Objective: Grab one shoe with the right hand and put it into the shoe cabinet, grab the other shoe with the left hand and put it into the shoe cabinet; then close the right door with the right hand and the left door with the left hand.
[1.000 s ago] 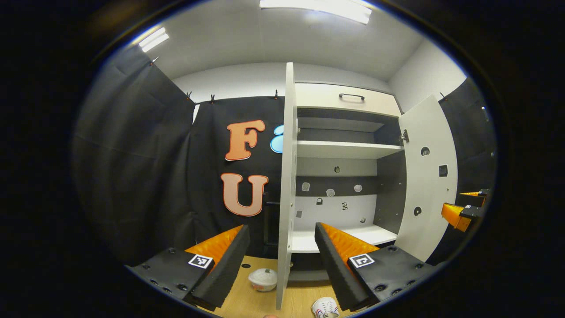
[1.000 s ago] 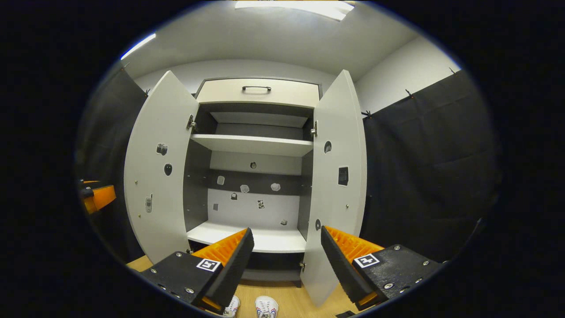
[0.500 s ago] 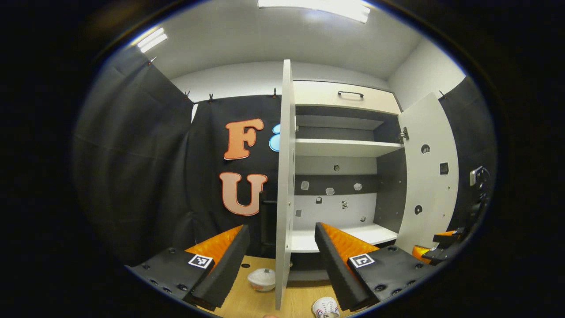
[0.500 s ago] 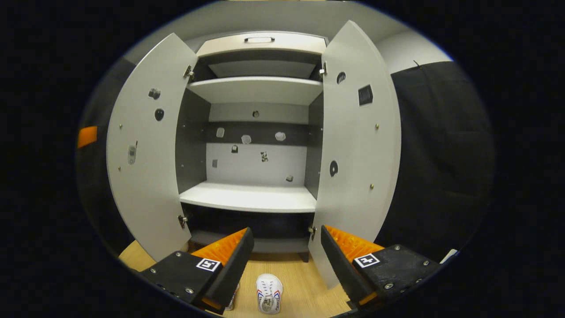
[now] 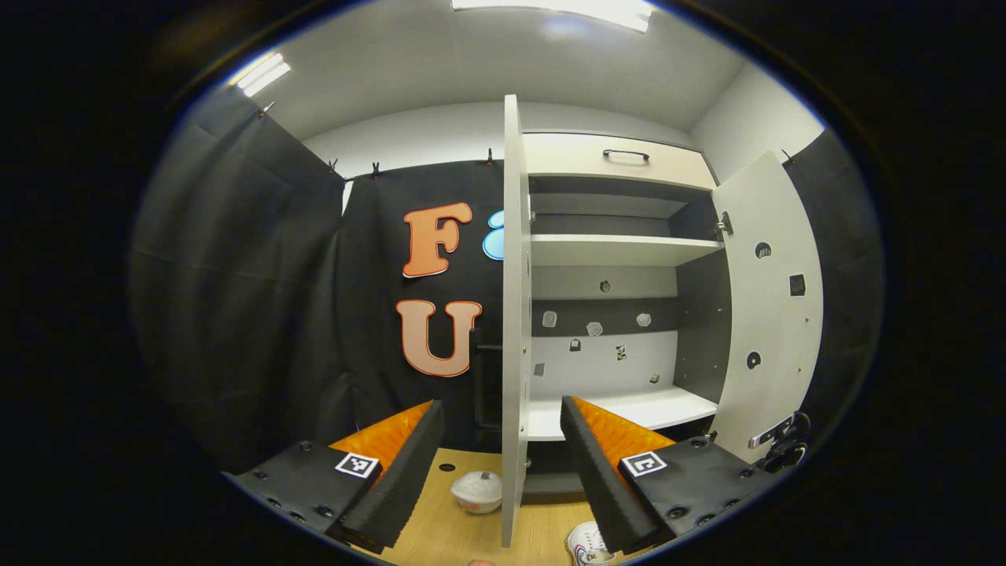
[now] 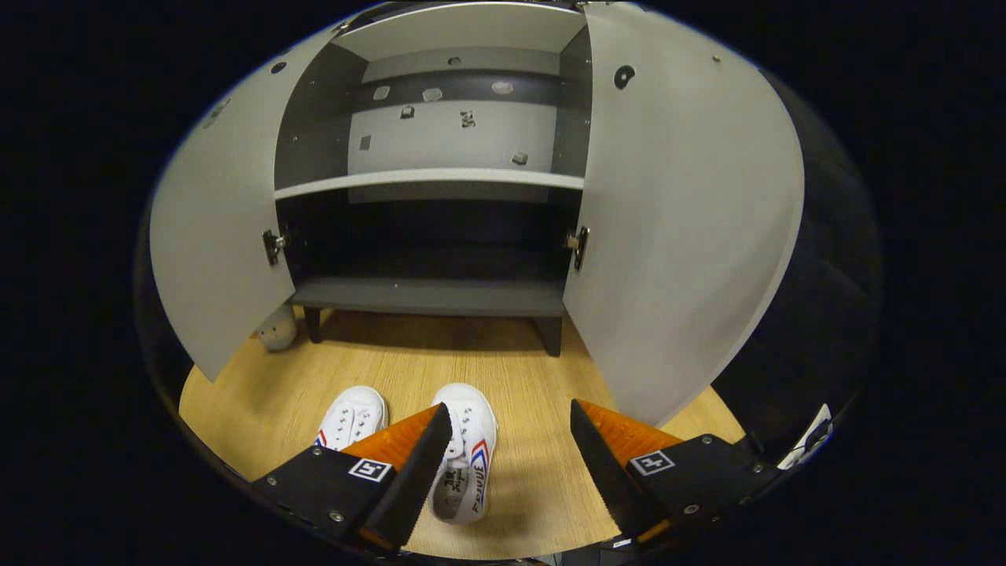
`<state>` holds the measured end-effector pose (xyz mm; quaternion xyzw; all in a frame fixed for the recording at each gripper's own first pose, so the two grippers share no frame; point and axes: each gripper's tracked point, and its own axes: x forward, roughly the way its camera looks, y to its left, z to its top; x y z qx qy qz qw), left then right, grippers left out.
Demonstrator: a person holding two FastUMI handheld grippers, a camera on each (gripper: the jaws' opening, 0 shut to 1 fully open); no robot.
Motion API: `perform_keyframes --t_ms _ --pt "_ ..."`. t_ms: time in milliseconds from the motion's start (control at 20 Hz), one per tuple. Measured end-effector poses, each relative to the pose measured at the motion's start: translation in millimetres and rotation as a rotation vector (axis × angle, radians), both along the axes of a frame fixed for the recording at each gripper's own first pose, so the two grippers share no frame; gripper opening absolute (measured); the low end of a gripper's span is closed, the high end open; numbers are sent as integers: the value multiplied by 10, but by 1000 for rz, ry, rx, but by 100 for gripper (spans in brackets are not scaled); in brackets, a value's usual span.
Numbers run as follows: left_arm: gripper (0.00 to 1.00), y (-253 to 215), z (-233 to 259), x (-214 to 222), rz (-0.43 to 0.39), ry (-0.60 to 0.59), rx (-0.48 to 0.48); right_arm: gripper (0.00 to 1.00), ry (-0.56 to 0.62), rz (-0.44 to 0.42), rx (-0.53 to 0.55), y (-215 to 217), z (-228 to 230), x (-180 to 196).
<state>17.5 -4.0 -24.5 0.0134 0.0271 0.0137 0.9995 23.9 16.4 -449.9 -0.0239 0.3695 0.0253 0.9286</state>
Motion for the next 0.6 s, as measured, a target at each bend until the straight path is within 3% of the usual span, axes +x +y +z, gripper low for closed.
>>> perform_keyframes --t_ms 300,450,600 --pt "96 46 29 -37 22 -2 18 88 192 -9 54 97 -790 -239" --pt "94 74 69 -70 32 -14 34 75 266 -11 53 93 -1064 -309" --pt "99 100 43 -99 41 -9 33 62 320 -19 93 157 -1223 -325"
